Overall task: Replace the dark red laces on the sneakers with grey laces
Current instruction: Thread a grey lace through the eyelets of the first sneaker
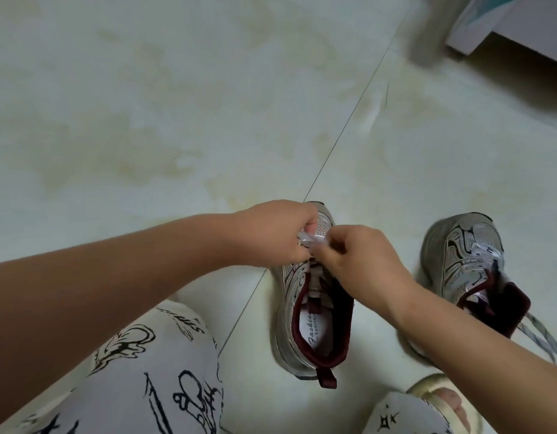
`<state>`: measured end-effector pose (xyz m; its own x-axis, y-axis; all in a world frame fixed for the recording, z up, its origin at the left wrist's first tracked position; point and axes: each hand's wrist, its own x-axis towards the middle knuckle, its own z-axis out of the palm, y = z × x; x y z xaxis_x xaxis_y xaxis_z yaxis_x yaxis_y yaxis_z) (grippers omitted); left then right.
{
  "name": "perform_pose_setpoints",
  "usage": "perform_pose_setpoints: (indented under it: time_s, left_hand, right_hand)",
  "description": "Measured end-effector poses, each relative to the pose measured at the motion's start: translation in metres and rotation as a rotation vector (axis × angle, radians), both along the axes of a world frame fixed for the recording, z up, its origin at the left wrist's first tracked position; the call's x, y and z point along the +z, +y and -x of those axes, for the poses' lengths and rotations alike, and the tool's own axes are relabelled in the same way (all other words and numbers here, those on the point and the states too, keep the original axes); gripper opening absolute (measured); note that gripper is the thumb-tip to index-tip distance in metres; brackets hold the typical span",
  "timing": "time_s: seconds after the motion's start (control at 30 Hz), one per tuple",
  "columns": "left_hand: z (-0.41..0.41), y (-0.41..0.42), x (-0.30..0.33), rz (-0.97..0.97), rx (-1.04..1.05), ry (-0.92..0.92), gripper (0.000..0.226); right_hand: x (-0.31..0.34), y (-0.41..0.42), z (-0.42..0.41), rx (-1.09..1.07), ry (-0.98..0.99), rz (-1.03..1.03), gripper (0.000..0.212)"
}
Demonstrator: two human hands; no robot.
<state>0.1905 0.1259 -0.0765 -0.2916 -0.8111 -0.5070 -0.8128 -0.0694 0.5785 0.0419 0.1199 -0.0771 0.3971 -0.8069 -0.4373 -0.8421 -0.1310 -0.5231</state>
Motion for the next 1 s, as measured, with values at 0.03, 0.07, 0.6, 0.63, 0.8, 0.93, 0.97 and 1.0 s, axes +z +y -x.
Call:
perform_pose_setpoints:
  time_s: [0.03, 0.07, 0.6, 0.63, 0.8, 0.93, 0.97, 1.0]
  left_hand:
    - [-0.003, 0.001, -0.003, 0.041, -0.038, -0.075, 0.007]
    - [-0.005, 0.003, -0.006, 0.073, -0.063, -0.125, 0.011]
    - [-0.017, 0.017, -0.032, -0.312, 0.406, 0.34, 0.009]
    - [-0.017, 0.018, -0.033, -0.3, 0.416, 0.346, 0.01]
    - [-0.01, 0.019, -0.033, -0.25, 0.405, 0.283, 0.015]
    - [-0.006, 0.02, -0.031, -0.139, 0.296, 0.122, 0.018]
    - [-0.006, 0.019, -0.031, -0.121, 0.282, 0.099, 0.014]
    - [-0.006, 0.019, -0.031, -0.115, 0.282, 0.091, 0.012]
  right_hand:
    - [0.0, -0.003, 0.001, -0.076, -0.03, 0.025, 0.042]
    - [0.001, -0.005, 0.003, -0.145, -0.053, 0.035, 0.042]
    - [-0.006, -0.01, 0.014, -0.457, -0.223, -0.187, 0.016]
    - [-0.005, -0.009, 0.014, -0.425, -0.173, -0.174, 0.022]
    - [-0.004, -0.001, 0.013, -0.228, -0.003, -0.187, 0.053]
    - [-0.011, 0.007, 0.013, -0.138, 0.017, -0.241, 0.04]
    - [-0.012, 0.008, 0.012, -0.12, 0.021, -0.243, 0.035]
    - [-0.014, 0.009, 0.013, -0.109, 0.023, -0.246, 0.032]
